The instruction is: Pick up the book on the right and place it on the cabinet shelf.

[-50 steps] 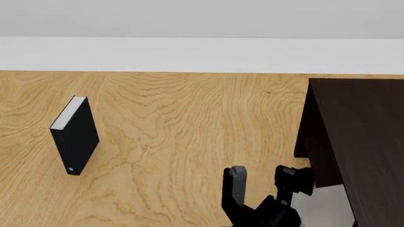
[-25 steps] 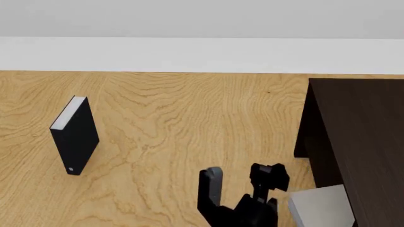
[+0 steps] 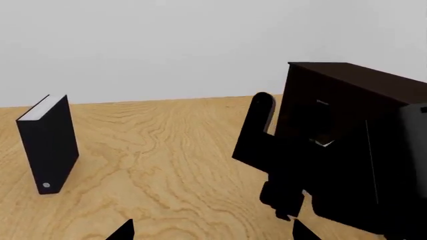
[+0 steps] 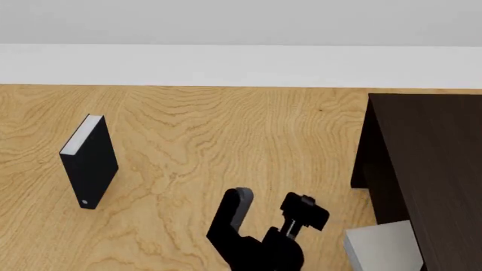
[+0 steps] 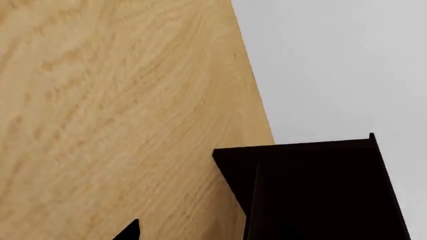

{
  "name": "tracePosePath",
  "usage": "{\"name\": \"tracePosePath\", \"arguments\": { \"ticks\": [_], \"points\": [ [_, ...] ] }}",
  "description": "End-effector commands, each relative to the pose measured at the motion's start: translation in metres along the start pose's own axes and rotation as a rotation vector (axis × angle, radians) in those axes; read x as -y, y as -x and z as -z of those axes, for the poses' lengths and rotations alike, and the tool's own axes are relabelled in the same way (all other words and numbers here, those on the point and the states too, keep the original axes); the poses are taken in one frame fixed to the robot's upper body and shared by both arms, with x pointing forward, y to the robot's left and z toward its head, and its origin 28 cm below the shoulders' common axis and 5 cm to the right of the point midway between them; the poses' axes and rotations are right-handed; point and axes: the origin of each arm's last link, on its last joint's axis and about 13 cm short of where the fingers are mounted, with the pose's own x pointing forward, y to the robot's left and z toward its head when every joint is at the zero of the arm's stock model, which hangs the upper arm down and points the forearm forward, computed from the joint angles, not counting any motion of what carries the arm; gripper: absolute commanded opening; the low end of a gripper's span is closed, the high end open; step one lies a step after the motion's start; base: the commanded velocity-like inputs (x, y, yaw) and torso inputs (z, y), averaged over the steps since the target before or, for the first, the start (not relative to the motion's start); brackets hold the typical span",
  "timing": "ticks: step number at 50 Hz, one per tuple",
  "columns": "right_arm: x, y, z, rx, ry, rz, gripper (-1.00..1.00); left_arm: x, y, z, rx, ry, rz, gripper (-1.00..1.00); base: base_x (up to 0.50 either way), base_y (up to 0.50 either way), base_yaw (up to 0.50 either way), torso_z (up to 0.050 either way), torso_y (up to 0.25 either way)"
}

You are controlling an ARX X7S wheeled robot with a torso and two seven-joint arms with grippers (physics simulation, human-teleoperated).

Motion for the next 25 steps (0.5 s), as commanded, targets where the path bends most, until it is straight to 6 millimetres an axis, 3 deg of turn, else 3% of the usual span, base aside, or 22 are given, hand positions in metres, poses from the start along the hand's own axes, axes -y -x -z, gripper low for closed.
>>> {"name": "tracePosePath", "arguments": {
  "ticks": [1, 3, 12, 25],
  "points": [
    [0.006, 0.007, -0.004, 0.028, -0.134, -0.097, 1.00, 0.000, 0.000, 0.000, -0.003, -0.001, 0.003, 1.00, 0.00, 0.00, 0.00, 0.000, 0.000],
    [0.009, 0.009, -0.005, 0.019, -0.089, -0.116, 1.00, 0.000, -0.001, 0.000, -0.001, -0.003, 0.002, 1.00, 0.00, 0.00, 0.00, 0.000, 0.000],
    [0.013, 0.017, -0.004, 0.022, -0.236, -0.231, 1.00, -0.001, 0.000, -0.001, 0.002, -0.001, 0.002, 1.00, 0.00, 0.00, 0.00, 0.000, 0.000],
    [0.020, 0.024, -0.002, -0.026, -0.309, -0.303, 1.00, -0.002, 0.001, -0.001, 0.002, 0.002, -0.001, 1.00, 0.00, 0.00, 0.00, 0.000, 0.000]
  ]
}}
